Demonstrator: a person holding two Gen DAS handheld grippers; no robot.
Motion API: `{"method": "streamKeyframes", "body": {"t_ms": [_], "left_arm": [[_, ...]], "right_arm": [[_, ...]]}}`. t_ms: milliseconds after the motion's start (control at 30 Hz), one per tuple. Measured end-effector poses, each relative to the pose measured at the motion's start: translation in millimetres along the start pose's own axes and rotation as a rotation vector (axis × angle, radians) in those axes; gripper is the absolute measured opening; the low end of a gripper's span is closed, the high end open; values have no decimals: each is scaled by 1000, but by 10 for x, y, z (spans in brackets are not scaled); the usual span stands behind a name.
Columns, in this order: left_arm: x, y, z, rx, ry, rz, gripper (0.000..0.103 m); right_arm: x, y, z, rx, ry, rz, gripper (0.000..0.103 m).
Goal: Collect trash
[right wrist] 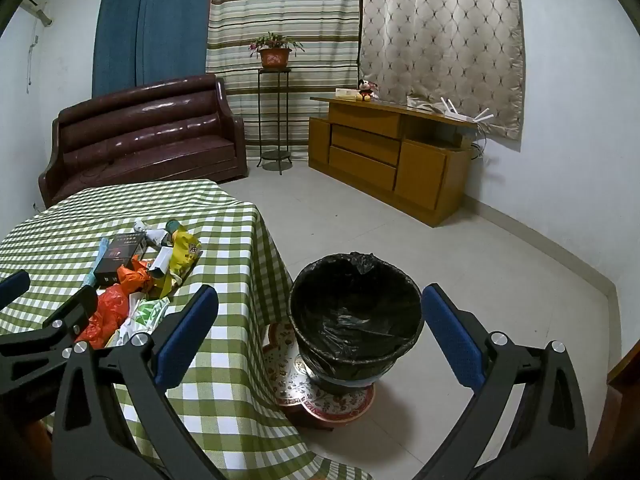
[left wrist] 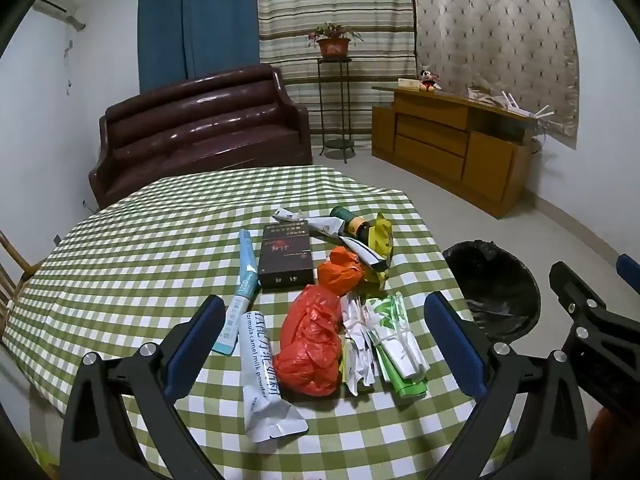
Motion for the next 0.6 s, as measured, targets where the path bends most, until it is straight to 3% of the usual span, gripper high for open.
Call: {"method": "streamKeyframes", "body": {"t_ms": [600], "left_arm": [[-3, -11, -39, -4, -3, 3, 97]], "right_arm": [[5, 23, 1, 1, 2, 1, 99]]}}
Point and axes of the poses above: each gripper's, at about its wrist camera, not at the fingertips, and z roughly the way its jaws point, y to its right, x to its top, the point moved 6 cm from there along z, roughly the way its jaws point, and after that the axes turned 10 degrees about z, right-handed, at the moved point
